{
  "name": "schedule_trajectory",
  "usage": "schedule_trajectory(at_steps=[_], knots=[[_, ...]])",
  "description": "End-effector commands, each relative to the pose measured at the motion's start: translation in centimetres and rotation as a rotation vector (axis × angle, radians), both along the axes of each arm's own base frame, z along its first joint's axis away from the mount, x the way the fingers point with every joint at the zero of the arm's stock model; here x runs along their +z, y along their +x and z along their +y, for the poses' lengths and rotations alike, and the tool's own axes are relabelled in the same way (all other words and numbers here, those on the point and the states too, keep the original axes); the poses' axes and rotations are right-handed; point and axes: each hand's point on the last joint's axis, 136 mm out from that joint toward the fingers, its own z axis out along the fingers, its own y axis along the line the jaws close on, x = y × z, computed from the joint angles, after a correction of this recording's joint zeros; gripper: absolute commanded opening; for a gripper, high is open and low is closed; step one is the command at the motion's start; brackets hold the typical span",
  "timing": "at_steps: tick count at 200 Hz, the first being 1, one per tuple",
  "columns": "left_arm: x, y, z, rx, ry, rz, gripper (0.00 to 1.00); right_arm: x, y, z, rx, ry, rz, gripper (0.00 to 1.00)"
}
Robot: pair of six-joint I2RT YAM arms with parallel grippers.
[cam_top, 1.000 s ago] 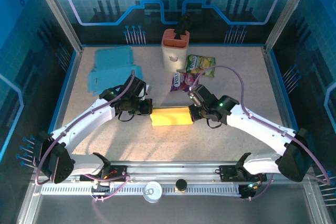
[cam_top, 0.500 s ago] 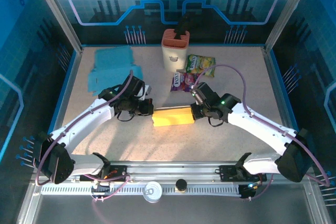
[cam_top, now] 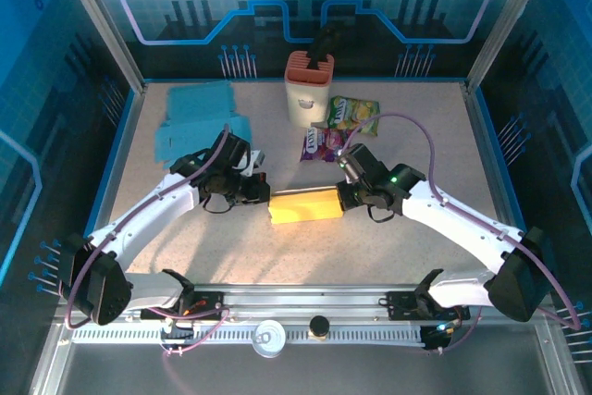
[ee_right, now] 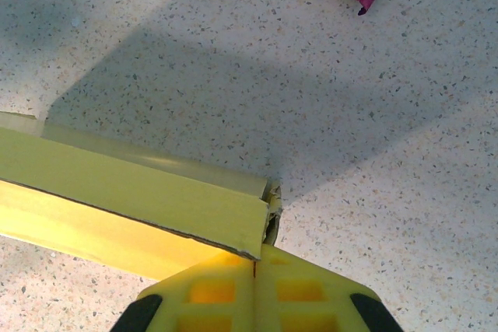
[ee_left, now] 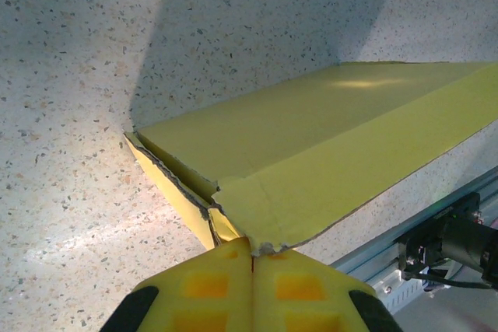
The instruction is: Fold the paper box
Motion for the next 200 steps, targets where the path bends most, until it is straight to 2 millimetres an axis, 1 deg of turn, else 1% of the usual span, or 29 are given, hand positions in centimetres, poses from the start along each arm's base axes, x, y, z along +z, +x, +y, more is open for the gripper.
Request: schedule_trajectory(at_steps=[1, 28, 59, 80, 96, 116, 200], knots=[[0.9, -0.3, -1.3, -0.046, -0.09, -0.018, 0.0, 1.6, 0.5, 2.1, 0.054, 0.086, -0.018, 0.0], [0.7, -0.3, -1.3, -0.039, -0.124, -0.007, 0.0, 1.5, 0.5, 2.1, 0.055, 0.085, -0.015, 0.0], [1.8, 0.1, -1.6, -0.029, -0.194, -0.015, 0.0, 1.6, 0.4, 2.2, 0.058, 0.087, -0.012, 0.0], [2.4, 0.3, -1.5, -0.032, -0.194, -0.02, 0.0, 1.7, 0.5, 2.2, 0.058, 0.089, -0.013, 0.0], [2.5, 0.3, -1.5, -0.037, -0.197, -0.015, 0.0, 1.7, 0.5, 2.3, 0.061, 0.089, -0.012, 0.0], [2.2, 0.1, -1.6, -0.042, -0.211, -0.005, 0.0, 1.7, 0.5, 2.3, 0.06, 0.09, -0.01, 0.0], [0.0, -0.5, -0.5, -0.047, -0.178, 0.011, 0.0, 1.4, 0.7, 2.4, 0.057, 0.088, -0.006, 0.0]])
